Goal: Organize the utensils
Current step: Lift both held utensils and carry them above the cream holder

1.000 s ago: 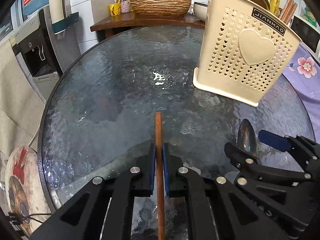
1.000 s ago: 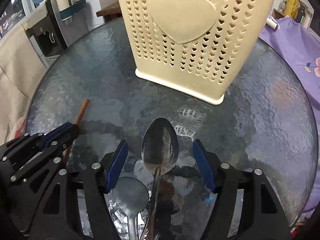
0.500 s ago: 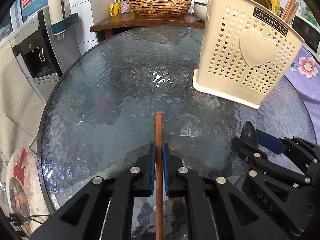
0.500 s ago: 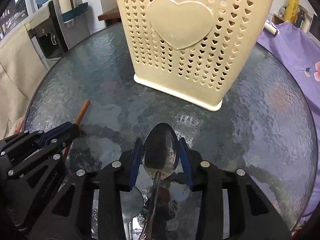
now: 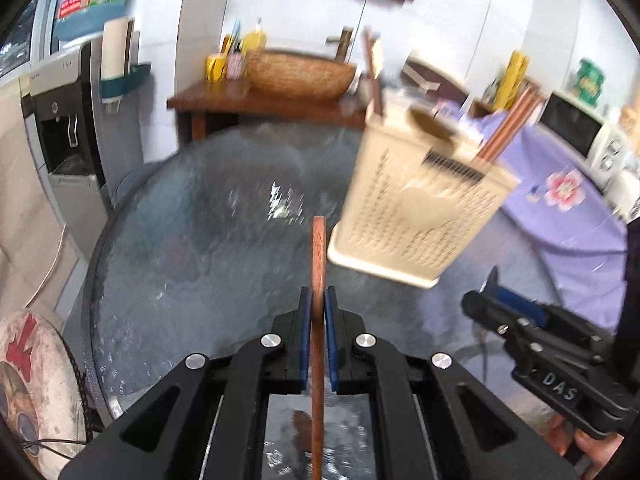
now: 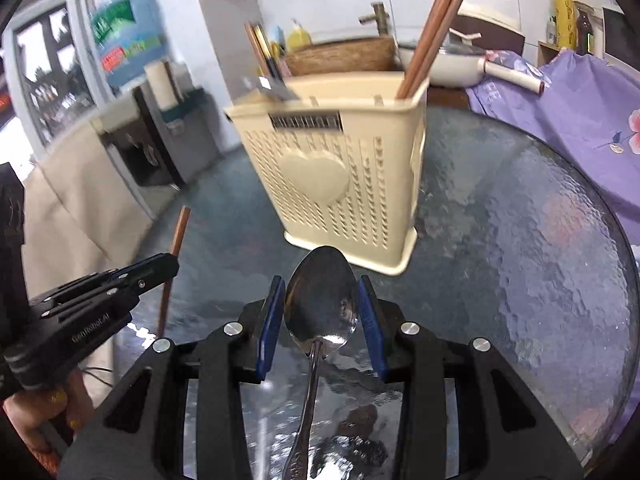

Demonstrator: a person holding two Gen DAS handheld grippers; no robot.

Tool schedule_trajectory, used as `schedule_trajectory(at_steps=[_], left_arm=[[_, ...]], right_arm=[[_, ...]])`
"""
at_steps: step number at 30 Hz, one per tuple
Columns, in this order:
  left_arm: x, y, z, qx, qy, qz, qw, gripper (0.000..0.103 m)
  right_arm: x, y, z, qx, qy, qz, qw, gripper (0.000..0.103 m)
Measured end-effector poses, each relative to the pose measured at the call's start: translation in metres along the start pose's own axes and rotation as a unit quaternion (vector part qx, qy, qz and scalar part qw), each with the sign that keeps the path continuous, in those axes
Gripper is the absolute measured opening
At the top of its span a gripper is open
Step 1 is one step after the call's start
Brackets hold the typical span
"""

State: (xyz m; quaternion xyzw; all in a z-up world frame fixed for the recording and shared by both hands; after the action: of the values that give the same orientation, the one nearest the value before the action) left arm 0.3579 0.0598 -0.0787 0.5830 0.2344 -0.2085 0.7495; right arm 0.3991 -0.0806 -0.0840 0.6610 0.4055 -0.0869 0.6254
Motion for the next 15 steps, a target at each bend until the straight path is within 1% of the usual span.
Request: schedule_trajectory(at_steps=[3, 5, 7, 11, 15], left_arm=[[-0.022, 0.014, 0.010, 0.004, -0.014, 0.031, 0.9994, 0.007], [-0.034, 0.020, 0.018, 0.005, -0.023, 0.044, 0.9987, 0.007], [-0.044, 0.027, 0.024, 0.012, -0.024, 0.062, 0.9977, 0.007], [-0.055, 0.033, 0.036, 0.019, -0.034, 0.074, 0.9965, 0.007], [-0.059, 0.037, 0.043, 0.029, -0.032, 0.078, 0.9960, 0.007]], right_arm=[[-0.020, 0.011, -0.007, 0.003, 0.022, 0.016, 1.000, 0.038], [-0.031, 0.016, -0.012, -0.003, 0.027, 0.025, 0.999, 0.038], [-0.042, 0.023, -0.017, -0.015, 0.029, 0.039, 0.999, 0.038], [-0.058, 0.024, -0.023, -0.023, 0.043, 0.058, 0.997, 0.038], [-0.058, 0.021, -0.022, -0.022, 0.045, 0.062, 0.997, 0.038]])
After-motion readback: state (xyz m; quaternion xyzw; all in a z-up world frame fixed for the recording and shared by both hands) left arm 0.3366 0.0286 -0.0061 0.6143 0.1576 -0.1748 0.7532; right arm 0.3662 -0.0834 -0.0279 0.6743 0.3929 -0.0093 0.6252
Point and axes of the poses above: each gripper's, at about its wrist camera, not at the fingertips, and x roughly the way its jaws point, z to its right, y to its top, the point moved 9 cm from there along x, roughly the way its jaws point, and after that the axes turned 4 degrees about z, right-handed, at the moved point
